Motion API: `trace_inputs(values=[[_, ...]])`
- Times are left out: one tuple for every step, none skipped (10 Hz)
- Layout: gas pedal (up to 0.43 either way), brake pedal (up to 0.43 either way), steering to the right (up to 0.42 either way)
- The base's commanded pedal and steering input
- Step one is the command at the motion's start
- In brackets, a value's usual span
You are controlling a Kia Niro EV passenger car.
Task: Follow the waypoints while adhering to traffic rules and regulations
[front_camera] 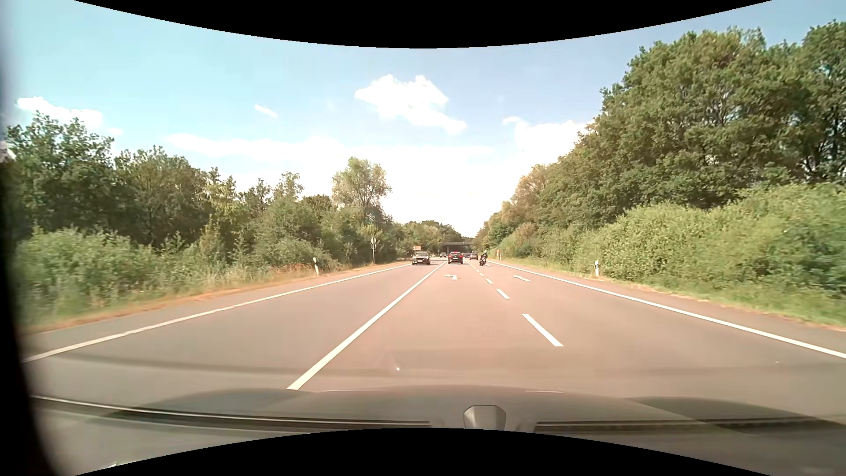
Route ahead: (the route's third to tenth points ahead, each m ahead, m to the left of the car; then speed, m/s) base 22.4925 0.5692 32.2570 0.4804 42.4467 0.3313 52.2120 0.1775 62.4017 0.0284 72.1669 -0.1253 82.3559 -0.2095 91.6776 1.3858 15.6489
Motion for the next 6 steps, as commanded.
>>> trace_inputs(values=[[0.000,0.006,0.006],[0.000,0.006,0.006],[0.000,0.006,0.006],[0.000,0.006,0.006],[0.000,0.006,0.006],[0.000,0.006,0.006]])
